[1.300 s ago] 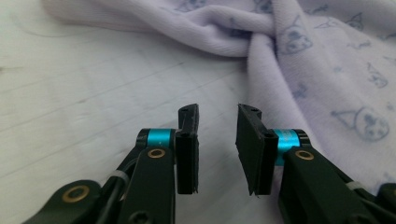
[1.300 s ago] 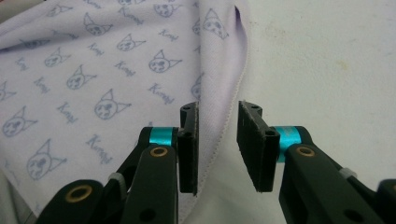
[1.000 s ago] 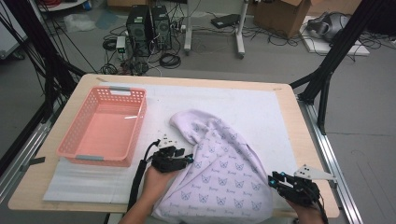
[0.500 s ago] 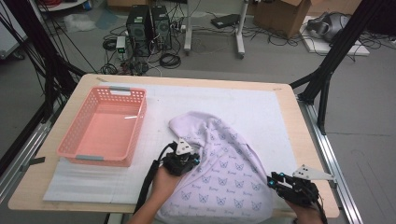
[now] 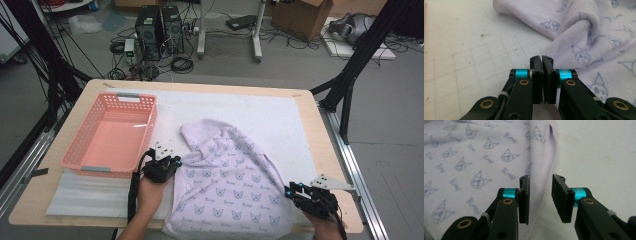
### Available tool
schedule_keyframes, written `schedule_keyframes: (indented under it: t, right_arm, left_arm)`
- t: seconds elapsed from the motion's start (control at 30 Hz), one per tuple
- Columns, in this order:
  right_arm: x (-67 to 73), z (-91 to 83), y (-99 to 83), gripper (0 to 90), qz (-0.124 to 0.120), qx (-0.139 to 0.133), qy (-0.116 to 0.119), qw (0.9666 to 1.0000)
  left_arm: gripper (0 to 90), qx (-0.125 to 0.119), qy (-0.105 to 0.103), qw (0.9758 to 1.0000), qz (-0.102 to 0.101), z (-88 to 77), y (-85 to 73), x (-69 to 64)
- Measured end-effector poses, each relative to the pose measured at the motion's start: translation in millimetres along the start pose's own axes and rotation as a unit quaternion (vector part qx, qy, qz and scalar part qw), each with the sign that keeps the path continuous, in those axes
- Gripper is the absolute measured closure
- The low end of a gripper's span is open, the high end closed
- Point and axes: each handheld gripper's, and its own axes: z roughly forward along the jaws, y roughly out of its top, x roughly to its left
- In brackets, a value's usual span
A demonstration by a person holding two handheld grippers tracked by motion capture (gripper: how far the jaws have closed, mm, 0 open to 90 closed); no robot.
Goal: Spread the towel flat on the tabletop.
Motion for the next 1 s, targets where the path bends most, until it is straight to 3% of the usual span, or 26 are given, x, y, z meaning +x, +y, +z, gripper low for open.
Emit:
schedule_keyframes:
  t: [0.2,0.33,0.47,0.53,0.6,0.63,0.67,0.7,0.73,0.8,0.87,0.93,1.0]
  right_arm:
    - [-6.5,3.4,2.1,66.2,0.008,0.001,-0.026,0.9996]
    - [-14.3,14.6,9.6,64.5,0.019,0.001,-0.022,0.9996]
    - [-12.9,37.5,27.9,61.6,0.004,0.010,-0.008,0.9999]
    - [-10.4,53.1,37.2,61.3,-0.007,0.022,-0.003,0.9997]
    - [-8.1,68.7,43.4,62.5,-0.015,0.038,-0.002,0.9992]
    - [-8.4,75.9,45.1,66.0,-0.020,0.045,-0.004,0.9988]
    - [-8.4,80.7,45.9,71.8,-0.020,0.049,-0.007,0.9986]
    - [-9.8,82.1,47.0,81.7,-0.020,0.043,-0.008,0.9989]
    - [-12.2,83.1,47.9,85.7,-0.014,0.043,-0.004,0.9990]
    - [-16.8,83.4,49.1,87.1,-0.007,0.040,-0.011,0.9991]
    - [-23.1,81.4,49.1,87.4,0.000,0.033,-0.050,0.9982]
    - [-34.9,78.1,48.2,87.8,0.021,0.018,-0.073,0.9970]
    - [-45.1,75.5,48.2,87.9,0.041,0.001,-0.078,0.9961]
  left_arm:
    - [81.6,-0.012,-0.024,0.9994,-0.021,-14.0,-9.8,8.6]
    - [57.7,-0.007,-0.103,0.9937,-0.045,-15.2,-11.7,11.3]
    - [48.7,-0.002,-0.129,0.9907,-0.043,-12.7,-10.9,6.6]
    - [48.4,0.011,-0.131,0.9908,-0.032,-7.0,-11.1,1.4]
    - [56.8,0.019,-0.114,0.9933,-0.004,-5.5,-9.3,-5.2]
    - [73.7,0.024,-0.108,0.9938,0.007,-4.8,-9.0,-7.3]
    - [83.0,0.025,-0.100,0.9947,0.010,-3.8,-8.3,-8.5]
    - [84.4,0.022,-0.088,0.9959,0.012,-3.3,-7.3,-8.6]
    - [85.0,0.019,-0.069,0.9974,0.015,-2.9,-6.1,-7.4]
    - [85.4,0.010,-0.045,0.9990,0.000,-1.4,-4.3,-2.3]
    - [85.5,0.004,-0.024,0.9997,-0.003,-0.1,-2.6,1.9]
    - [85.5,0.000,-0.017,0.9998,-0.006,1.8,-1.2,4.6]
    - [85.4,-0.007,-0.013,0.9999,-0.008,2.3,-0.4,4.4]
